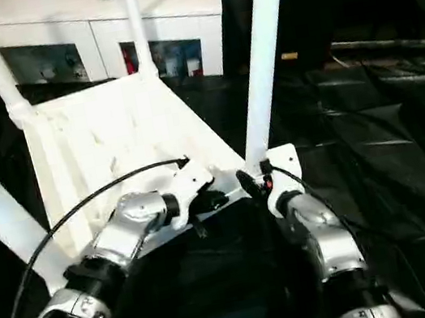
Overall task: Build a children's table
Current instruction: Rotate leg to tighten
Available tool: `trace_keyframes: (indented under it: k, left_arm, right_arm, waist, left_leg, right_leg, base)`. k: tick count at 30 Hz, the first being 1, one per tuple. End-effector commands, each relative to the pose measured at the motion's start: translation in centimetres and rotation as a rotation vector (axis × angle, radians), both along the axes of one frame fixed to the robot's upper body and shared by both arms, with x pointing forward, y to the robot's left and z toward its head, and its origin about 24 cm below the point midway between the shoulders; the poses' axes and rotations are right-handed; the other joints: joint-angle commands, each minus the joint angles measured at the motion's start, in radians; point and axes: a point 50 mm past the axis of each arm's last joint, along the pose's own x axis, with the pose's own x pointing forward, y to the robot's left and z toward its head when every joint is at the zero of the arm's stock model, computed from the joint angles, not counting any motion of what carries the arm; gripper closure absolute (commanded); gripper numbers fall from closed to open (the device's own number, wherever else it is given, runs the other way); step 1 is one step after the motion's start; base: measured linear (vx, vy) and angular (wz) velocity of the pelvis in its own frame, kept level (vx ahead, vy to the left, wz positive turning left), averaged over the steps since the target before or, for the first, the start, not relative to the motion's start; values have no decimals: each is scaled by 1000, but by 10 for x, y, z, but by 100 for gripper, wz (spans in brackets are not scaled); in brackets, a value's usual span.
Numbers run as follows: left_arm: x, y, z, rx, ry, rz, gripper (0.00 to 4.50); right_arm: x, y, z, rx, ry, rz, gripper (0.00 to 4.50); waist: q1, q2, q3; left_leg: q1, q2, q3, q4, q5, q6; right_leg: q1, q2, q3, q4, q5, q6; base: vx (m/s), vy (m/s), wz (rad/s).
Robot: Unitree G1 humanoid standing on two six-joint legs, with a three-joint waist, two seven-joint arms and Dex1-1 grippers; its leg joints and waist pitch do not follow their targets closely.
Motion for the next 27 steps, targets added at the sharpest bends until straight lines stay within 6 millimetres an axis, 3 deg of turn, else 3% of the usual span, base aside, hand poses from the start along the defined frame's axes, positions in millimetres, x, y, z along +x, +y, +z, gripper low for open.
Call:
trace_keyframes:
  k: [1, 6, 8, 11, 14, 16, 17, 19, 20, 23, 27]
  left_arm:
    - [-7, -13, -6, -11, 36, -43, 450]
    - [-7, 1, -5, -21, 50, -93, 450]
    - [-10, 9, -4, -32, 56, -148, 450]
    - [-15, 19, -3, -48, 71, -223, 450]
    - [-24, 36, -2, -67, 123, -328, 450]
    - [-29, 50, -2, -59, 167, -374, 450]
    - [-29, 51, -2, -58, 173, -378, 450]
    - [-30, 58, -2, -56, 184, -378, 450]
    - [-29, 60, -2, -57, 185, -374, 450]
    - [-29, 63, -2, -55, 183, -372, 450]
    - [-30, 64, -1, -56, 185, -374, 450]
  right_arm:
    - [-8, 36, 1, 78, 3, 206, 119]
    - [-12, 32, 6, 72, -1, 335, 77]
    - [-18, 28, 5, 37, 8, 426, 77]
    - [-24, 20, 6, -1, 11, 520, 77]
    - [-28, 5, 9, -25, 7, 583, 77]
    - [-28, -6, 13, -42, 4, 602, 77]
    - [-28, -7, 13, -45, 3, 604, 77]
    - [-28, -12, 15, -42, 2, 617, 77]
    - [-28, -13, 16, -40, 1, 621, 77]
    - [-31, -13, 16, -28, 12, 656, 77]
    - [-35, -11, 14, -23, 29, 699, 111]
  waist:
    - [-8, 0, -34]
    - [-4, -2, -39]
    - [-1, -5, -39]
    - [0, -9, -40]
    - [2, -7, -40]
    - [-1, -1, -38]
    - [-2, -5, -39]
    - [4, -1, -40]
    - [5, 0, -39]
    - [6, -4, -43]
    - [11, -4, -41]
  left_leg:
    - [14, 34, -27, -80, -417, -8]
    - [5, 35, -26, -80, -367, 9]
    - [3, 37, -22, -78, -323, 25]
    - [1, 37, -18, -76, -289, 35]
    - [2, 41, -19, -77, -276, 38]
    - [7, 43, -16, -77, -283, 38]
    - [6, 43, -16, -77, -281, 37]
    - [14, 46, -13, -75, -276, 34]
    - [8, 46, -15, -78, -266, 32]
    - [9, 43, -12, -71, -240, 36]
    - [8, 43, -10, -69, -232, 49]
  right_leg:
    - [13, -47, 25, -95, -471, -110]
    - [24, -48, 27, -87, -397, -126]
    - [27, -47, 27, -80, -331, -149]
    - [31, -49, 27, -76, -302, -164]
    - [34, -49, 27, -69, -282, -182]
    - [26, -47, 30, -68, -266, -199]
    - [28, -46, 29, -66, -259, -203]
    - [24, -44, 31, -62, -226, -217]
    - [29, -44, 30, -57, -204, -221]
    - [31, -44, 30, -50, -140, -238]
    - [32, -49, 31, -53, -163, -234]
  base:
    - [0, 0, 0]
    - [0, 0, 0]
    - [0, 0, 0]
    - [0, 0, 0]
    - [0, 0, 0]
    - [0, 0, 0]
    - [0, 0, 0]
    - [0, 0, 0]
    - [0, 0, 0]
    - [0, 0, 0]
    - [0, 0, 0]
